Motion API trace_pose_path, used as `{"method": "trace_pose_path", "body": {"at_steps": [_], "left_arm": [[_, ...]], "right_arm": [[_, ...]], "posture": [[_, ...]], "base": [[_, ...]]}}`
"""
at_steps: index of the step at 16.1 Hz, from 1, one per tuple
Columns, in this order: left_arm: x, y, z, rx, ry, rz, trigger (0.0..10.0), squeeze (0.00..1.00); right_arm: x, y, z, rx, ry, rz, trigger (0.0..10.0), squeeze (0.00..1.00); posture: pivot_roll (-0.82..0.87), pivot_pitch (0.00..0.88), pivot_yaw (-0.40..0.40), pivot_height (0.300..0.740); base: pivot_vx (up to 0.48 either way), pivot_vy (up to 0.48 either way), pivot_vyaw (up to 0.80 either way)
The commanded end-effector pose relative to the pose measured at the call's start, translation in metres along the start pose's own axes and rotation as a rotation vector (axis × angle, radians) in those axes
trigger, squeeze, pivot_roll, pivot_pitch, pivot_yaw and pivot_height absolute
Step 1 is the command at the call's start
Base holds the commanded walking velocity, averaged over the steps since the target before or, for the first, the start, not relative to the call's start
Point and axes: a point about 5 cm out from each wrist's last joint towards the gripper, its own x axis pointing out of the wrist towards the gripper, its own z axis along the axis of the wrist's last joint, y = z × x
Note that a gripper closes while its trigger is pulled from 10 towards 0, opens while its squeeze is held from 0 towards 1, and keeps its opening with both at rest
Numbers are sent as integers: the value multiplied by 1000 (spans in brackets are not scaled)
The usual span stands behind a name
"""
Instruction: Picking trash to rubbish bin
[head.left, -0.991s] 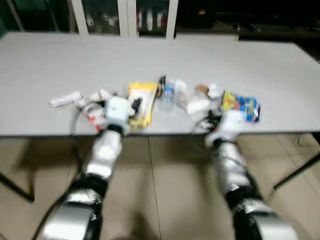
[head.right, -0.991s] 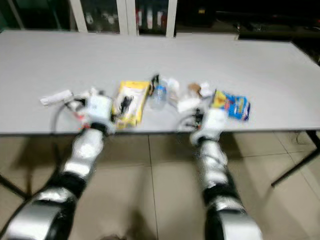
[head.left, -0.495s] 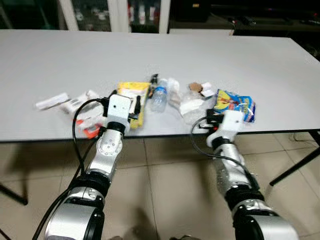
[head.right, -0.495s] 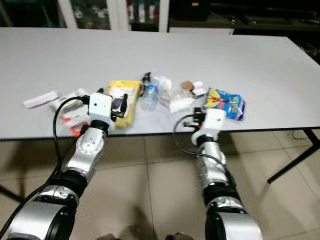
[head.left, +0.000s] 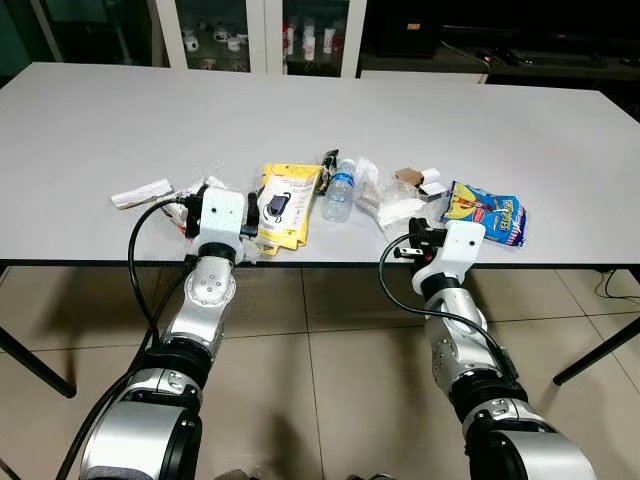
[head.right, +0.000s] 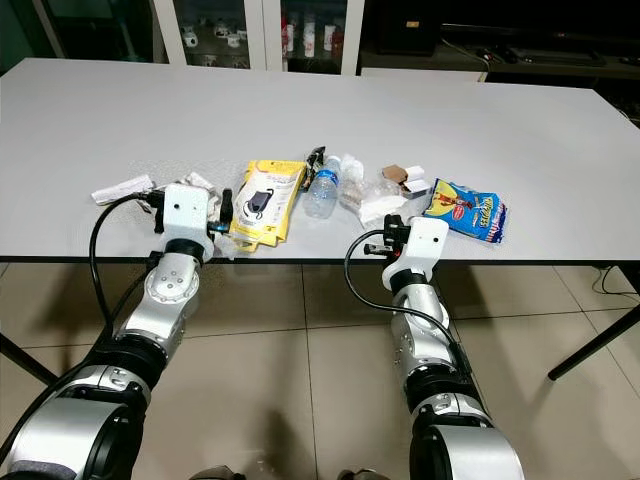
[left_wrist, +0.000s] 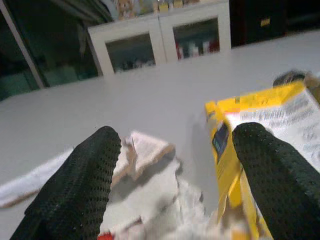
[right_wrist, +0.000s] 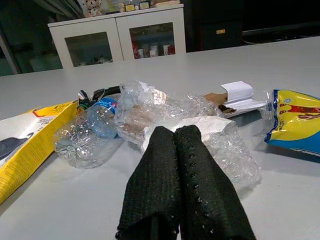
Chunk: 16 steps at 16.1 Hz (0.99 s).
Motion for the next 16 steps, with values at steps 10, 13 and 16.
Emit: {"method": "trace_pose_path", "body": {"at_steps": [10, 13, 16], "left_arm": [[9, -25, 13, -98, 16, -117, 10000, 0], [13, -29, 26, -133, -32, -143, 10000, 0], [15, -26, 22, -125, 1, -123, 10000, 0]], "right_arm": [[-3, -1, -2, 3, 5, 0, 10000, 0], [-5, -1, -4, 5, 5, -1, 10000, 0], [-7, -1, -6, 5, 10, 1, 10000, 0]], "posture": [[-3, 63, -50, 740], [-7, 67, -49, 740], [-9, 77, -52, 740]], "base": [[0, 0, 0], [0, 0, 0], [0, 0, 0]]}}
